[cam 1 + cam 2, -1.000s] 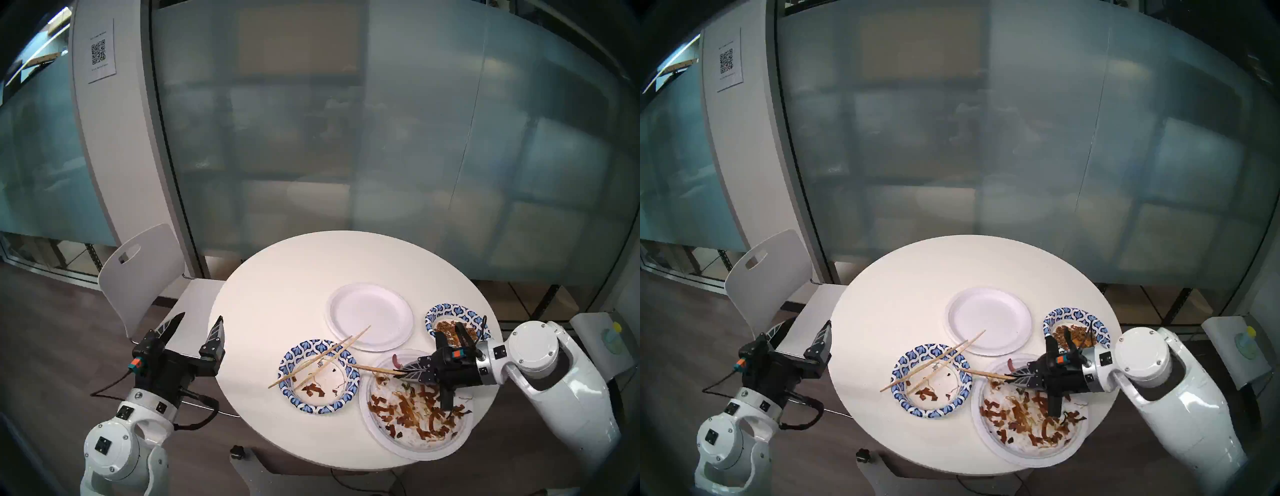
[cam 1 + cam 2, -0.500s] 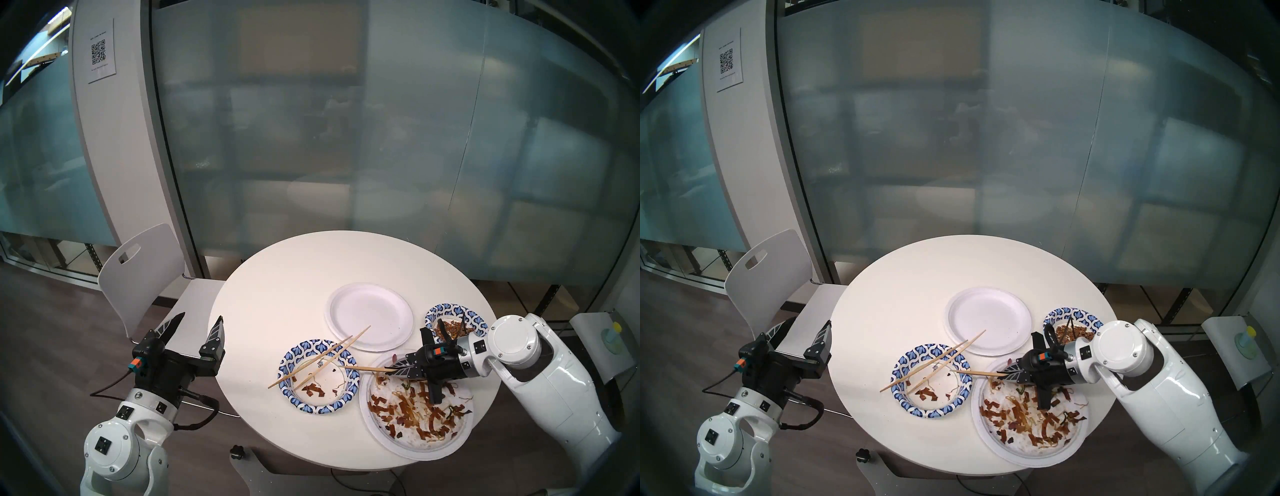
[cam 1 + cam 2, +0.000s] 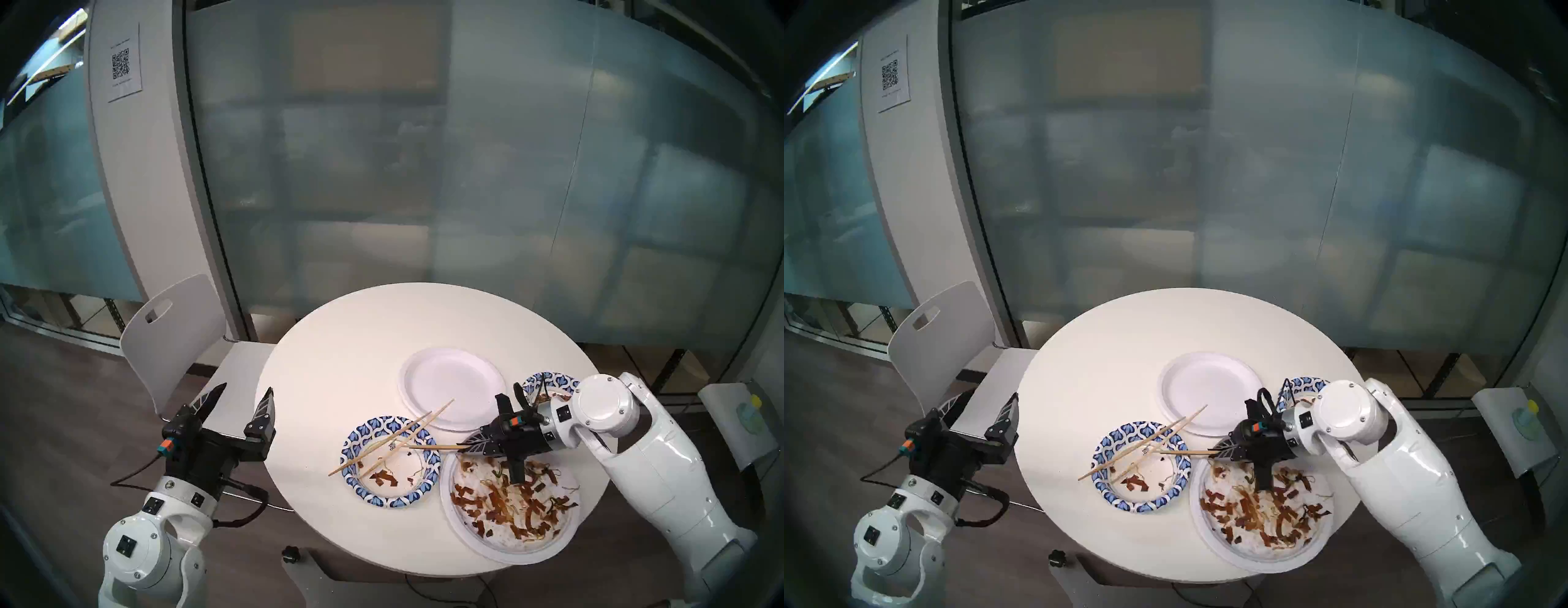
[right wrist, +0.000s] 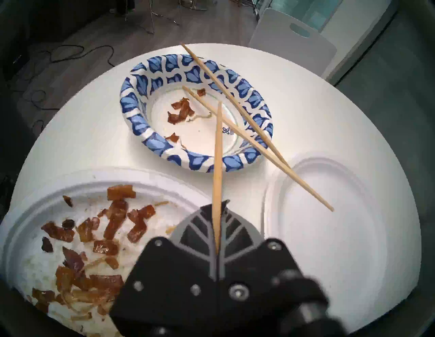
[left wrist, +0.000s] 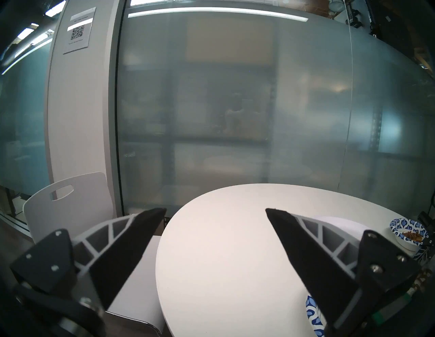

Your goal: Stack the plates into one stack

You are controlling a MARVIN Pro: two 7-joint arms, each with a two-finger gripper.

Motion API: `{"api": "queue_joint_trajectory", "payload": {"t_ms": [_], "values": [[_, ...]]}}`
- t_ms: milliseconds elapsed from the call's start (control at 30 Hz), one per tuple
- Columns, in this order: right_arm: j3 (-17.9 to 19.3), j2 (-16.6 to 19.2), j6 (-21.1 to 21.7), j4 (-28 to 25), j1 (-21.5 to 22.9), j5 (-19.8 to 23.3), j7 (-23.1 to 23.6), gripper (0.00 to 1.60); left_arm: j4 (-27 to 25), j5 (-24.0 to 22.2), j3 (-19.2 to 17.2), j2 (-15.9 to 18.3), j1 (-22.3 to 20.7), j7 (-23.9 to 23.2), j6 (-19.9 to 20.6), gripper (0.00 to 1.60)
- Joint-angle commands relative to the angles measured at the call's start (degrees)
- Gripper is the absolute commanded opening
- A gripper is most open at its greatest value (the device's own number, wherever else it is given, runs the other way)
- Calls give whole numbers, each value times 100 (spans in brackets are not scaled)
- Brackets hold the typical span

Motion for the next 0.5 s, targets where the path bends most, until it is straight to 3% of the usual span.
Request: {"api": "queue_joint_trajectory", "payload": {"t_ms": [0, 267, 467], "values": [[-190, -494, -67, 184, 649, -192, 198, 0, -108, 9, 6, 14, -7, -14, -17, 160], [-452, -799, -266, 412, 1074, -617, 427, 0, -108, 8, 6, 14, -7, -14, -16, 160], [-741, -926, -325, 587, 1435, -701, 708, 0, -112, 10, 6, 14, -4, -14, -15, 160]]}}
